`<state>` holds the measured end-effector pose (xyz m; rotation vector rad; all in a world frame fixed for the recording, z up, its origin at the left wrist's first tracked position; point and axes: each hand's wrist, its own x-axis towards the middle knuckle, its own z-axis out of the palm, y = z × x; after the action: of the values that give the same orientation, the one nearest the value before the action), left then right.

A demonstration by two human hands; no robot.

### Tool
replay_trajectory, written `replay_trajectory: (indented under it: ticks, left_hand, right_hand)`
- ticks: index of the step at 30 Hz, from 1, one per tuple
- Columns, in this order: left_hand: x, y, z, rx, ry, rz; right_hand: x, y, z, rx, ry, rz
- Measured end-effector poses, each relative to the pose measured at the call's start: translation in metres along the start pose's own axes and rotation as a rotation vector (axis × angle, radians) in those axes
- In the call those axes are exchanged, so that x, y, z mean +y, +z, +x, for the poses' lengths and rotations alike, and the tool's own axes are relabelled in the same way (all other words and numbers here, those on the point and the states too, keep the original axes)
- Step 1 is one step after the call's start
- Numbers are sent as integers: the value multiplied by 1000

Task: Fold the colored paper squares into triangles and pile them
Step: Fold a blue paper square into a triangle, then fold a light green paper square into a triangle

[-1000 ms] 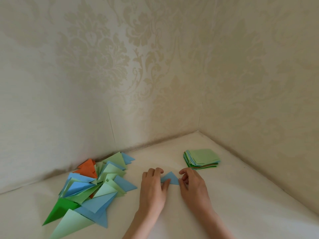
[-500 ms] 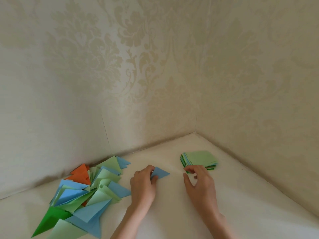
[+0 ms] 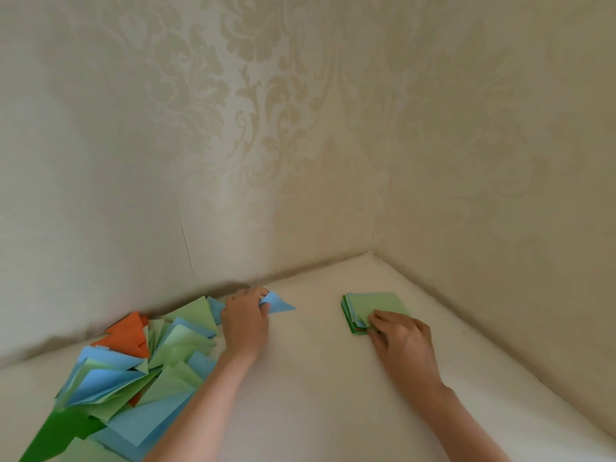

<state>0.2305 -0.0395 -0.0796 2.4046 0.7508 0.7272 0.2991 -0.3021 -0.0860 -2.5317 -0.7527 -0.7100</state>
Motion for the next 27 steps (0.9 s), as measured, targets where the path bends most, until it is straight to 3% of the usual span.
replay_trajectory:
  ticks: [4, 8, 12, 15, 18, 22, 27]
  left_hand:
    - [0, 2, -3, 85, 28, -7]
    - [10, -4, -16, 143, 124, -71]
    - [26, -7, -41, 49, 191, -287]
    - [32, -5, -61, -31, 271, -333]
    - [36, -6, -79, -72, 394, -353]
    - [29, -9, -93, -163, 520, -322]
    - [16, -9, -97, -284, 503, -316]
  right_hand:
    - [-6, -1, -1, 65, 0, -21]
    - [-12, -6, 0, 13, 50, -18]
    - [-14, -11, 0, 85, 18, 65]
    - [-24, -21, -5, 238, -72, 92]
    - [-41, -27, -15, 288, -196, 114]
    - [-55, -18, -37, 214, -287, 143]
    - [-59, -9, -54, 49, -251, 169]
